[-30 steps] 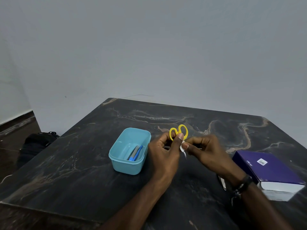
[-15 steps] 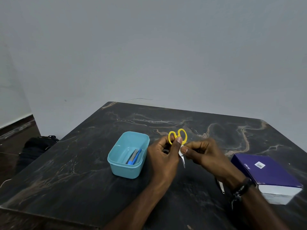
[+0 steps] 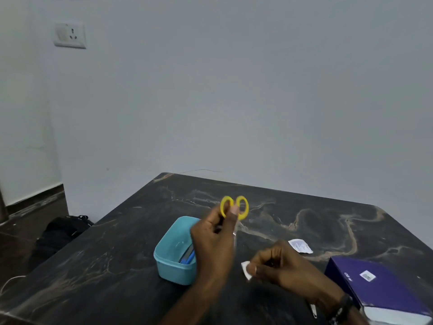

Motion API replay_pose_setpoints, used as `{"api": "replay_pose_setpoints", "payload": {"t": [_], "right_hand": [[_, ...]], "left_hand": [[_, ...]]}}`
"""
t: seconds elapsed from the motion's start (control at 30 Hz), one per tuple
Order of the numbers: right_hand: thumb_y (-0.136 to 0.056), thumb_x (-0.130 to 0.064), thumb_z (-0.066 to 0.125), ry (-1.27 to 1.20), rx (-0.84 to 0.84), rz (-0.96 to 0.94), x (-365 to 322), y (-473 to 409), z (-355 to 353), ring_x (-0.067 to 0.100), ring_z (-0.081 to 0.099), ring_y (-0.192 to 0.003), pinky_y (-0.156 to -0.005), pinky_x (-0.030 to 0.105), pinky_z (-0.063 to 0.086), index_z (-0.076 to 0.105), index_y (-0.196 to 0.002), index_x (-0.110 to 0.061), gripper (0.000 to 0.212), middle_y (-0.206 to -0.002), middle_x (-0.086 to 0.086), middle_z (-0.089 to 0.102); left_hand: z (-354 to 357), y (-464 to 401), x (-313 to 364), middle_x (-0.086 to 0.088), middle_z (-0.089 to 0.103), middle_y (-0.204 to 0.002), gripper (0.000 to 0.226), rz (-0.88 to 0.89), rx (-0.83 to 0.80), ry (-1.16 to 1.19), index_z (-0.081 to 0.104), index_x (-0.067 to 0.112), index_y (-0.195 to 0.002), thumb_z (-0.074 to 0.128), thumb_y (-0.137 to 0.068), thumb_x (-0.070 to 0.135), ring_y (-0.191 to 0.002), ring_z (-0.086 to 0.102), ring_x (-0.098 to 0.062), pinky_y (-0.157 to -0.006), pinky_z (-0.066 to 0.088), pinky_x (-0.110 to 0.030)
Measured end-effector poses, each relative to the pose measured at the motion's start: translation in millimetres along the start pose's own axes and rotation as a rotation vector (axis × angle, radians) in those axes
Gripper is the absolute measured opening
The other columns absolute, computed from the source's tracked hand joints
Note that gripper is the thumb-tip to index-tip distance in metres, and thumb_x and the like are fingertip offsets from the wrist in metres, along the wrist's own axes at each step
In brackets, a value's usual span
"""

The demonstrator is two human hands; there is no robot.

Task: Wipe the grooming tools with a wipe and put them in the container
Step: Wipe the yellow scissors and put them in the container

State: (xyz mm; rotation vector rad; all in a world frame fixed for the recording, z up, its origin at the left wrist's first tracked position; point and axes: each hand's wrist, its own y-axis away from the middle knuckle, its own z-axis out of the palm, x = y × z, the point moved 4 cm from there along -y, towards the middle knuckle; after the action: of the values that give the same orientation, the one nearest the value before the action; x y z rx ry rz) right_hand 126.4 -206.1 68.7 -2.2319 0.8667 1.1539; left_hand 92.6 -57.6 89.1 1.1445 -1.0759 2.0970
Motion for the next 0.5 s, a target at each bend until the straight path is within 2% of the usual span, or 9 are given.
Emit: {"api": "replay_pose_setpoints", "payload": {"t": [0.1, 0.17, 0.23, 0.3, 0.37, 0.43, 0.5], "right_hand": [[-0.090, -0.017, 0.066, -0.065, 0.134, 0.005, -0.3, 0.5, -6.7, 0.003, 0.048, -0.053, -0.053, 0.014, 0.035, 0.076, -0.076, -0.006, 0.020, -0.058, -0.002, 0.060], [-0.090, -0.014, 0.065, -0.116, 0.282, -0.016, -2.2, 0.3, -10.6, 0.003, 0.044, -0.050, -0.052, 0.014, 0.033, 0.075, -0.076, -0.002, 0.021, -0.054, -0.002, 0.055], [-0.089, -0.012, 0.064, -0.141, 0.434, -0.043, -5.9, 1.3, -15.8, 0.004, 0.045, -0.050, -0.051, 0.016, 0.035, 0.075, -0.076, -0.004, 0.019, -0.052, -0.003, 0.056], [-0.088, -0.011, 0.064, -0.136, 0.579, -0.070, -8.9, 3.3, -21.1, 0.001, 0.050, -0.049, -0.051, 0.014, 0.039, 0.076, -0.076, -0.008, 0.017, -0.052, -0.006, 0.062], [-0.088, -0.013, 0.066, -0.077, 0.740, -0.092, -8.5, 5.4, -26.3, 0.005, 0.060, -0.055, -0.054, 0.020, 0.047, 0.077, -0.078, -0.020, 0.016, -0.060, -0.010, 0.069], [-0.086, -0.015, 0.069, -0.032, 0.881, -0.116, -4.6, 7.5, -30.2, 0.009, 0.067, -0.068, -0.060, 0.025, 0.052, 0.075, -0.083, -0.032, 0.018, -0.072, -0.014, 0.073], [-0.086, -0.014, 0.069, -0.038, 0.957, -0.137, -1.3, 9.6, -32.9, 0.005, 0.069, -0.077, -0.063, 0.017, 0.053, 0.074, -0.091, -0.028, 0.016, -0.075, -0.015, 0.073]], "left_hand": [[-17.7, -28.2, 36.0, 0.012, 0.055, -0.057, 0.017, 0.089, 0.020, -0.062, 0.076, 0.016, -0.080, 0.067, -0.088, 0.028, -0.056, 0.045, -0.001, -0.055, 0.042, -0.017], [-30.6, -48.4, 48.5, 0.007, 0.038, -0.051, 0.030, 0.133, -0.009, -0.182, 0.071, 0.009, -0.069, 0.066, -0.089, 0.030, -0.053, 0.032, -0.006, -0.051, 0.032, -0.019], [-40.3, -64.4, 50.1, 0.008, 0.031, -0.046, 0.039, 0.163, -0.078, -0.383, 0.063, 0.004, -0.060, 0.066, -0.090, 0.029, -0.049, 0.027, -0.006, -0.049, 0.028, -0.023], [-47.2, -72.4, 44.8, 0.007, 0.041, -0.039, 0.034, 0.144, -0.178, -0.604, 0.066, 0.002, -0.062, 0.070, -0.087, 0.024, -0.038, 0.036, -0.005, -0.044, 0.031, -0.017], [-50.7, -73.9, 35.5, 0.005, 0.055, -0.041, 0.020, 0.072, -0.289, -0.772, 0.069, 0.009, -0.067, 0.075, -0.082, 0.021, -0.033, 0.048, -0.003, -0.038, 0.034, -0.012], [-53.8, -74.1, 21.5, 0.001, 0.063, -0.047, 0.014, 0.003, -0.343, -0.945, 0.068, 0.013, -0.075, 0.079, -0.078, 0.021, -0.033, 0.054, -0.004, -0.039, 0.040, -0.017], [-55.9, -75.9, 8.4, -0.003, 0.066, -0.053, 0.021, -0.032, -0.325, -1.118, 0.066, 0.012, -0.077, 0.082, -0.073, 0.025, -0.041, 0.063, -0.011, -0.048, 0.051, -0.027]]}}
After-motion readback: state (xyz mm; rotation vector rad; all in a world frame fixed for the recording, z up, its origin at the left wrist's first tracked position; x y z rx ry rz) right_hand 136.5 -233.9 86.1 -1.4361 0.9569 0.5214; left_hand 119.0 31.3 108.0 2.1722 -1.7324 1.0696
